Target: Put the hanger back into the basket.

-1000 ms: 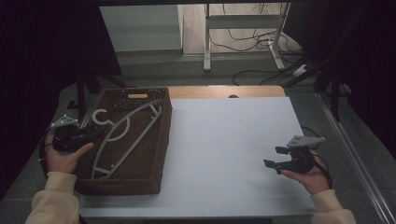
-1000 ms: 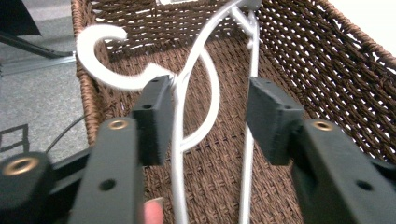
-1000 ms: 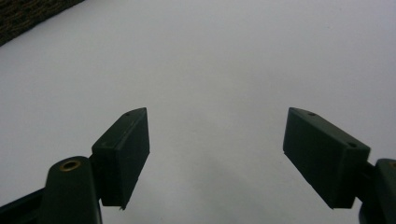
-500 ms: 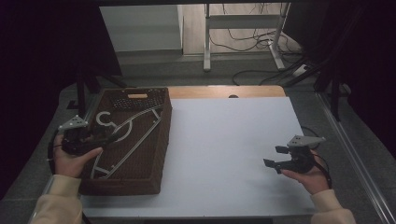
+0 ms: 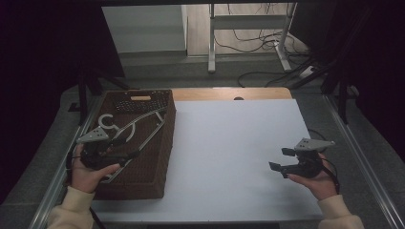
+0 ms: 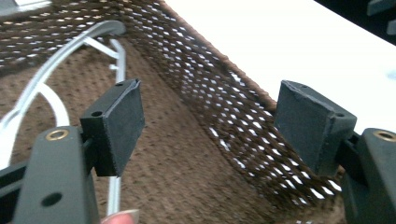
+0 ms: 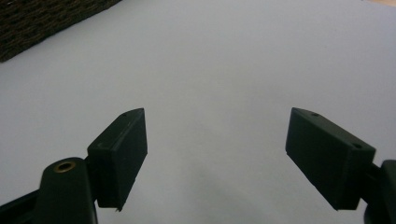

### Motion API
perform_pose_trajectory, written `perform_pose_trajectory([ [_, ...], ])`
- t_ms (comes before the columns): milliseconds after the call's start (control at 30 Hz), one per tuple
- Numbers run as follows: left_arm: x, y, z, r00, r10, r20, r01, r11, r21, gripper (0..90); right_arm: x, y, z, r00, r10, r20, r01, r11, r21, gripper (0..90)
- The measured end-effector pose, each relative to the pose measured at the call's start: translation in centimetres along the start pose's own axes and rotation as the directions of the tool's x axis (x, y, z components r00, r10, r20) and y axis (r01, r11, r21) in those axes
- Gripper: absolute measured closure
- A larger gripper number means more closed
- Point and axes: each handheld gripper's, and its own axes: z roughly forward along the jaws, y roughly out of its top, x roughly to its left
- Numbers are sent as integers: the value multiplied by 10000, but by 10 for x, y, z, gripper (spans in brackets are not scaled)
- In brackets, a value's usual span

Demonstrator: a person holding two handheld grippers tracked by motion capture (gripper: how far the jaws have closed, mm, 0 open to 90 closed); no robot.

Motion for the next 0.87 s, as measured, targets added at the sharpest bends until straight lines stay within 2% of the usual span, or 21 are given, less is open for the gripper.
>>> perform_pose_trajectory([
  [133, -12, -5, 4, 9996, 44, 276, -48, 9999, 117, 232, 3, 0, -3, 10000, -37, 64, 38, 9999, -101, 208],
  [333, -25, -11, 9, 9985, 330, 437, -347, 9987, 375, 227, 8, 0, -7, 9999, -68, 122, 71, 9997, -241, 206],
  [667, -28, -10, 15, 9975, 441, 547, -467, 9978, 472, 226, 7, -2, -3, 9999, -71, 106, 72, 9999, -133, 204],
  [867, -28, -8, 15, 9981, 393, 469, -413, 9982, 438, 216, 2, -6, 0, 9996, 208, 169, -206, 9997, -107, 200],
])
